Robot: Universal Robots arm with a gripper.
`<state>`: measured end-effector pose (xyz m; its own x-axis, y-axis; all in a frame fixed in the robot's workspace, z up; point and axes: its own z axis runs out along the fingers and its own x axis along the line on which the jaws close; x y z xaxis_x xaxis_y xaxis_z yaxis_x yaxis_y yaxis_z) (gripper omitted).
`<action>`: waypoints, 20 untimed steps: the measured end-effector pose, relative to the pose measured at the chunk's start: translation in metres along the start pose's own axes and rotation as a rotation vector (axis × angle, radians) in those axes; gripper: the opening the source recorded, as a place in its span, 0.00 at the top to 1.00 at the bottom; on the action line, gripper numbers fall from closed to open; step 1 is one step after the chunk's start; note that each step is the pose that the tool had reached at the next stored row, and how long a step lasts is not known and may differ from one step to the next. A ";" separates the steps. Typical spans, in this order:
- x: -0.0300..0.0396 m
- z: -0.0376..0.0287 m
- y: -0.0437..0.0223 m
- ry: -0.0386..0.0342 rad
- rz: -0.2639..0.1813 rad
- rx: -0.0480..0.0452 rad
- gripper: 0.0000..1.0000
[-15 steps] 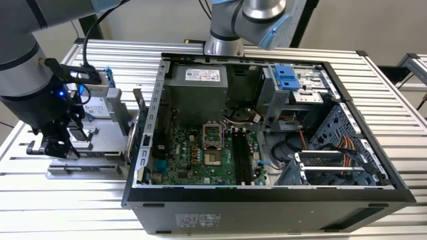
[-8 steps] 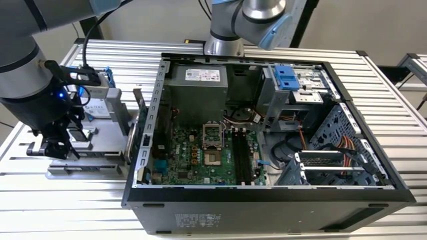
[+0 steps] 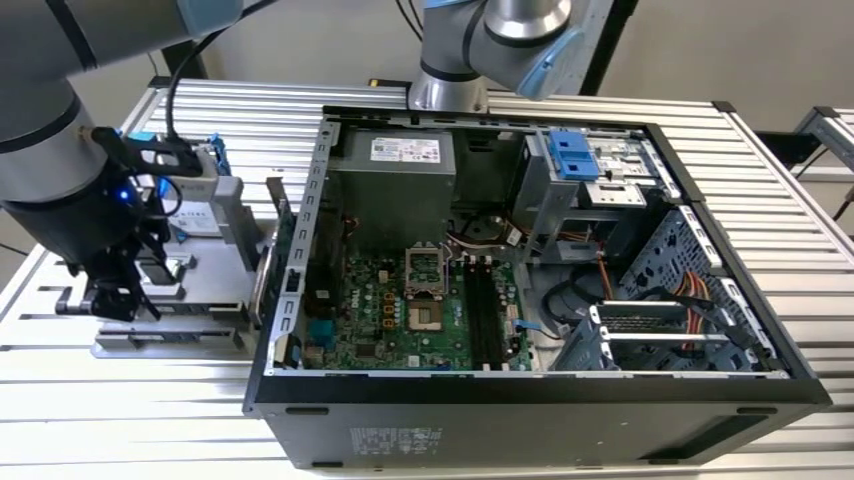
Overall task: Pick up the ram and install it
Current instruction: 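Pick up the ram and move it above insertion slot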
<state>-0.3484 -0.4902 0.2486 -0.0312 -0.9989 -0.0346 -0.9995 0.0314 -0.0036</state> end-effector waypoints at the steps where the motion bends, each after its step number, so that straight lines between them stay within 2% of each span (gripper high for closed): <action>1: 0.0000 0.0006 0.0000 0.0000 0.000 0.0000 0.00; 20: 0.0004 0.0109 0.0003 0.0000 0.000 0.0000 0.00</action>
<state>-0.3486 -0.4902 0.2377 -0.0312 -0.9989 -0.0346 -0.9995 0.0314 -0.0036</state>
